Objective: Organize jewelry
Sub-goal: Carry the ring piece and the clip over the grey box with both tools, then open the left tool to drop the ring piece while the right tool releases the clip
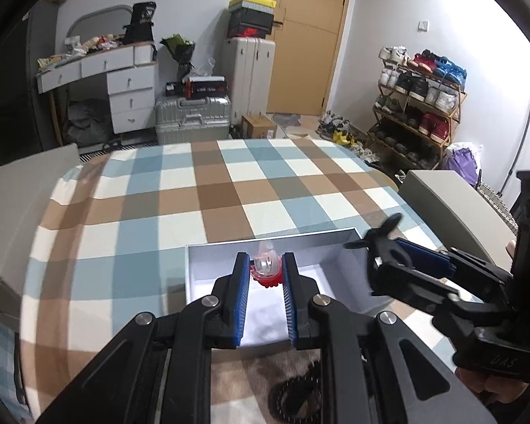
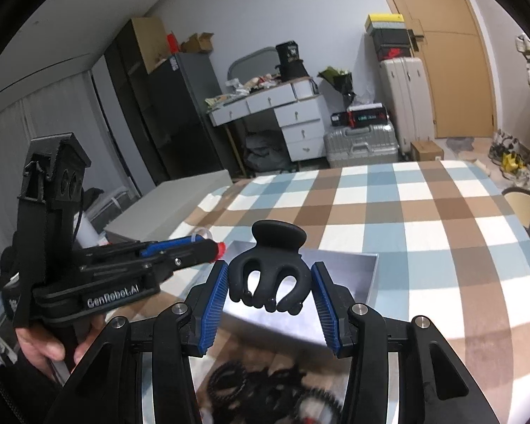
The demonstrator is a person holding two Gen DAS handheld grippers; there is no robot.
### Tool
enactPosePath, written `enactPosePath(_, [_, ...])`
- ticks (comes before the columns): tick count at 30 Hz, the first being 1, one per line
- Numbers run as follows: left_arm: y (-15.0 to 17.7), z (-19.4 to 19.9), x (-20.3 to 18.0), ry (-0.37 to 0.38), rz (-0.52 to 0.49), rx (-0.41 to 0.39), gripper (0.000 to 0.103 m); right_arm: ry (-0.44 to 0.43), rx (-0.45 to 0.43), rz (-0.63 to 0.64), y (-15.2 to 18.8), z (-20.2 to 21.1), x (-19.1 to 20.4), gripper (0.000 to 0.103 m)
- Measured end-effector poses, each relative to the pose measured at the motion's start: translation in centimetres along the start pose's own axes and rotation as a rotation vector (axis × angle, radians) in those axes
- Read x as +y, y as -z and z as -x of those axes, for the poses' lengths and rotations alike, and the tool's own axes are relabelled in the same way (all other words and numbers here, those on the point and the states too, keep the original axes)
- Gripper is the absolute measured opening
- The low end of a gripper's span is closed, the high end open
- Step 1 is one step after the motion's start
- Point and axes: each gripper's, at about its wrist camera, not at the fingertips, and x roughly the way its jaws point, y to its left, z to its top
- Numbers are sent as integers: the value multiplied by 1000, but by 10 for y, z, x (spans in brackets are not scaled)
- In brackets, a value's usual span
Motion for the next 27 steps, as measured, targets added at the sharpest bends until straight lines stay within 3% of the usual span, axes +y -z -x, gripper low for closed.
enactPosePath(6, [-1,-17,2,38,20,47,13,2,81,2,1,-33,-9,46])
enactPosePath(20, [1,-33,11,129,98,118,14,30,131,-4,6,-53,-17,48])
enactPosePath(23, [1,-32,9,146,92,127,24,30,124,0,4,-50,-16,50])
enactPosePath(27, [0,-20,6,108,68,80,55,23,93,-12,2,-37,-17,50])
